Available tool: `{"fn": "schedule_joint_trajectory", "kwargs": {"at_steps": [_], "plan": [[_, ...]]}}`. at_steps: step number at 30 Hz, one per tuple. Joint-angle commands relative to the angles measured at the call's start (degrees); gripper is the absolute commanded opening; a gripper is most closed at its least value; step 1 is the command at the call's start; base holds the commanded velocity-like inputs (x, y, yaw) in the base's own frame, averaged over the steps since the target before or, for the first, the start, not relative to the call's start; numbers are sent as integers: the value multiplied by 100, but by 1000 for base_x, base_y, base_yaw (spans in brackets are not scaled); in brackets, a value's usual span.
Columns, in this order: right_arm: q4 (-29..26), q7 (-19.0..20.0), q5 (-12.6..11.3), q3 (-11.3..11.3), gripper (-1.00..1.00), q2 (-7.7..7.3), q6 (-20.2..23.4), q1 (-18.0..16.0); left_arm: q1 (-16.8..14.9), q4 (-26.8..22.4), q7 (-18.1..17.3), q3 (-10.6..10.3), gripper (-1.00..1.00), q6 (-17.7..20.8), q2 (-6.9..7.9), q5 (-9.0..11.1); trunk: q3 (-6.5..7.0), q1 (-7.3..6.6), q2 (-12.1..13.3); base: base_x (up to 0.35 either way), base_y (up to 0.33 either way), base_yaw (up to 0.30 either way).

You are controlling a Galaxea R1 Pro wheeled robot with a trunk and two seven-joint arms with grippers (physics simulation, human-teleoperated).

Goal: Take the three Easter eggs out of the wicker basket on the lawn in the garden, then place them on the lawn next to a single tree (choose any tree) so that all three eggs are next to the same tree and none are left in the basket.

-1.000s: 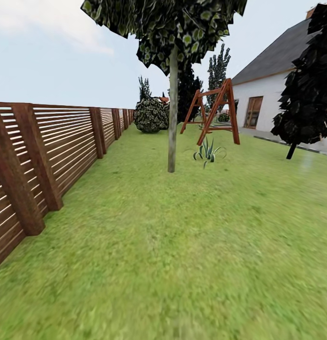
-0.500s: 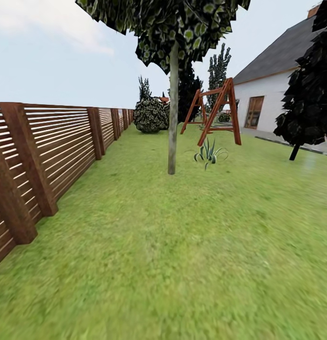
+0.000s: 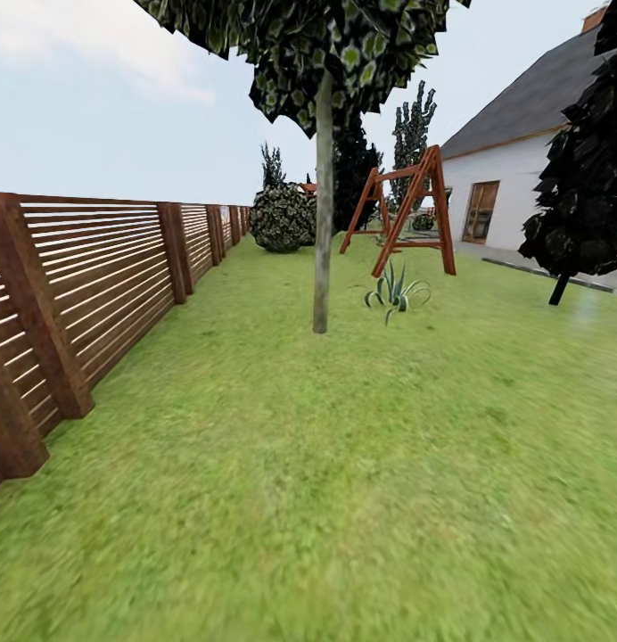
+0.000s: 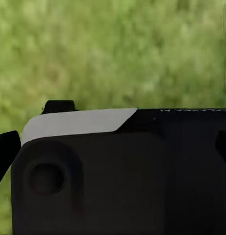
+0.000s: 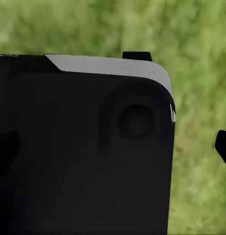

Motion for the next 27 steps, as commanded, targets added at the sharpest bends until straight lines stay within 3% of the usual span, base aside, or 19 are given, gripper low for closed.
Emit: {"fn": "schedule_joint_trajectory", "kwargs": {"at_steps": [1, 27], "plan": [[5, -1, 2, 0, 100, 1, -19, -3, 2, -12, 3, 1, 100, 3, -1, 2, -5, 3, -2, 256, -214, 0], [5, -1, -7, 0, 100, 21, -19, -3, 7, 25, 30, 40, 100, 3, 40, 11, -5, 3, -2, 226, -251, 0]]}}
